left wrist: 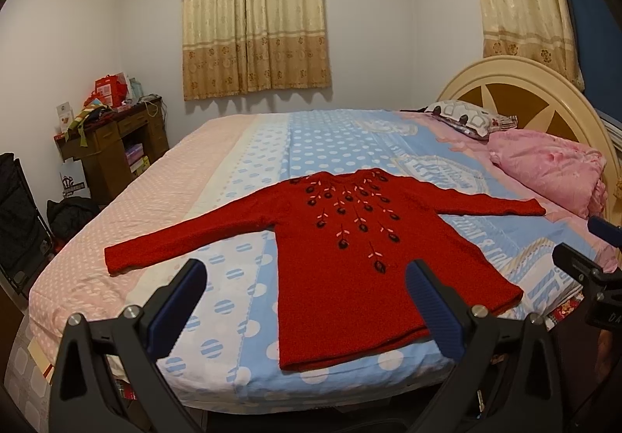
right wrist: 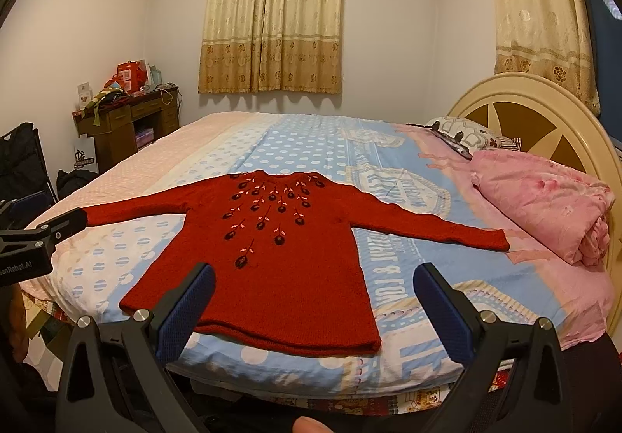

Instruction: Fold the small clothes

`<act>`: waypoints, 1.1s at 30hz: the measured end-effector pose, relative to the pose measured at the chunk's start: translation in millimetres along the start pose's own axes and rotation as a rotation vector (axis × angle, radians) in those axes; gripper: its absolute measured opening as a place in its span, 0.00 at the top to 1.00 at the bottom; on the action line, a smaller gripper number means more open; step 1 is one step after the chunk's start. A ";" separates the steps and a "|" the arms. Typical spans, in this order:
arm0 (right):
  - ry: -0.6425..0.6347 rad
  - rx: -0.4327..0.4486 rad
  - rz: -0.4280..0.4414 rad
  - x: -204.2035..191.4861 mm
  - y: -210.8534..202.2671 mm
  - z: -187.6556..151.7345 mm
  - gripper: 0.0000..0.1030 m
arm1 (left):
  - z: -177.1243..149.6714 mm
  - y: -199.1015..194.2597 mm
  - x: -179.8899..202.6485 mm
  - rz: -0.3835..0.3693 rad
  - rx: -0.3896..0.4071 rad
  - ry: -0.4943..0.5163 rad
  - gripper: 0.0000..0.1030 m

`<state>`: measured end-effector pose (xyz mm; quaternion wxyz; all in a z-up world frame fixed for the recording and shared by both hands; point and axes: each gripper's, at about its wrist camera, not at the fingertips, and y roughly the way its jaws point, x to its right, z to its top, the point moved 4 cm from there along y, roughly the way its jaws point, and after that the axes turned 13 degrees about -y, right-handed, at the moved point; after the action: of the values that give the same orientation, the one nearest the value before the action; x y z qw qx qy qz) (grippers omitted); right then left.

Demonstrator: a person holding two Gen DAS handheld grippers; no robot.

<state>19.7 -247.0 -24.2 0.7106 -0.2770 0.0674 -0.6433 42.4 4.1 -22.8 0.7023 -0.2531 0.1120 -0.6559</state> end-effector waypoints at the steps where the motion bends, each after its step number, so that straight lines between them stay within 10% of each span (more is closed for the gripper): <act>1: 0.000 -0.002 0.000 -0.3 0.7 -0.3 0.01 | -1.3 -0.3 0.0 -0.001 0.001 0.002 0.00; 33: -0.001 0.000 0.012 -2.0 1.9 -1.0 0.01 | 0.2 -1.0 -1.1 -0.003 0.009 -0.005 0.00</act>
<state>20.6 -245.3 -26.4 0.7145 -0.2767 0.0687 -0.6390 41.6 5.2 -22.3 0.7026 -0.2516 0.1069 -0.6570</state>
